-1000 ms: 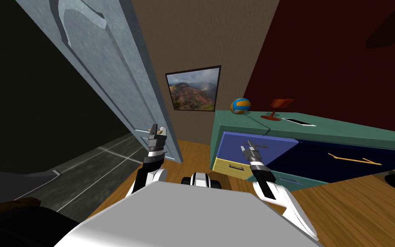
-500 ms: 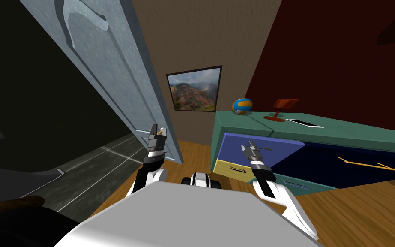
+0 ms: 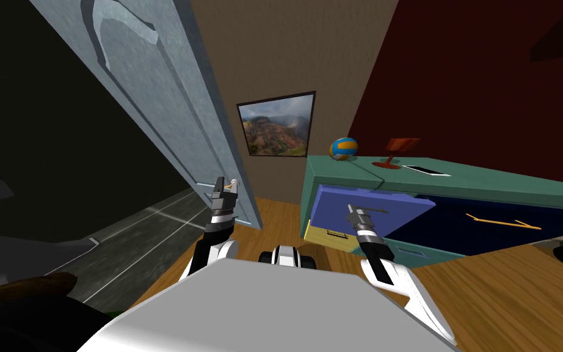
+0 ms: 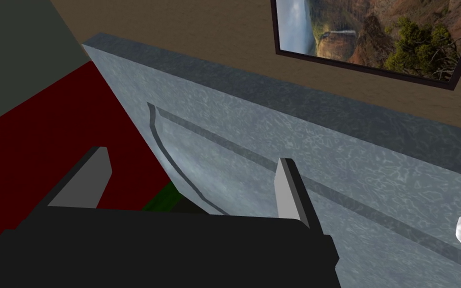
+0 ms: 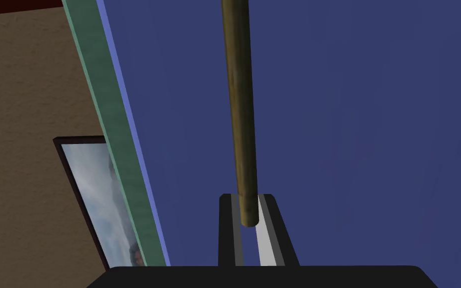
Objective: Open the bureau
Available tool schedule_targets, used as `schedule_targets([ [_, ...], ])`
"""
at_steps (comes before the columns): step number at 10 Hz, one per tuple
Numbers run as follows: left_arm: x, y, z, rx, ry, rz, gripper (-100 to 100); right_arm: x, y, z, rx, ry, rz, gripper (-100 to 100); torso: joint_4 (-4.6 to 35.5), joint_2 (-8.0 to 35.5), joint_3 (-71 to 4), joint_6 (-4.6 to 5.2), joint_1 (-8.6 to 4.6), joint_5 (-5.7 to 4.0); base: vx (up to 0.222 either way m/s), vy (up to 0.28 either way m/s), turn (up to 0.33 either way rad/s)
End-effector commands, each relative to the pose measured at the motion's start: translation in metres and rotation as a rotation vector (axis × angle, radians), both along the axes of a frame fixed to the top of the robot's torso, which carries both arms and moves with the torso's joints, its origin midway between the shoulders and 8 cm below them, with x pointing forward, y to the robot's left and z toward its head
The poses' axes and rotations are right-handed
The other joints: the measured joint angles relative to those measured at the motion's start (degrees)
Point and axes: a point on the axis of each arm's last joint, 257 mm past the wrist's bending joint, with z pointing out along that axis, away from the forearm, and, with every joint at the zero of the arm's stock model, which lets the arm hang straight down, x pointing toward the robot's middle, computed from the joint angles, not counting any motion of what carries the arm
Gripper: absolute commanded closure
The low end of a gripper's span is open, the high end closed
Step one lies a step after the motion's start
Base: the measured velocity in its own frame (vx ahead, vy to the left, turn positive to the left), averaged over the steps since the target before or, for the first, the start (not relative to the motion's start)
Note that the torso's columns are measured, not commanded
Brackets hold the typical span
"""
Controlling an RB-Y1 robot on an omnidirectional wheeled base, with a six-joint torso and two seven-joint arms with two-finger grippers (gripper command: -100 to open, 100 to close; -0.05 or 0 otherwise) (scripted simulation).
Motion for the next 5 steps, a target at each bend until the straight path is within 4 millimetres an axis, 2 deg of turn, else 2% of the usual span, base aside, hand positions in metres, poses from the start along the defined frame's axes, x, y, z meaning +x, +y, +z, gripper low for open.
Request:
schedule_targets([
  [1,0.0000,0.0000,0.0000,0.000,0.000,0.000,0,0.0000,-0.0017,0.0126,-0.005,-0.017,0.004,100,0.1,-0.1,-0.1,0.00,0.09,0.09,-0.196,0.050,-0.014],
  [2,0.0000,0.0000,0.0000,0.000,0.000,0.000,0,-0.0018,-0.0008,0.0028,0.002,0.001,-0.001,100,0.1,0.0,-0.1,-0.04,0.17,0.16,-0.092,0.022,-0.002],
  [5,0.0000,0.0000,0.0000,0.000,0.000,0.000,0,-0.0045,0.0028,0.0084,-0.002,-0.009,0.010,100,0.0,-0.2,-0.1,-0.11,0.14,0.06,-0.162,0.032,-0.030],
])
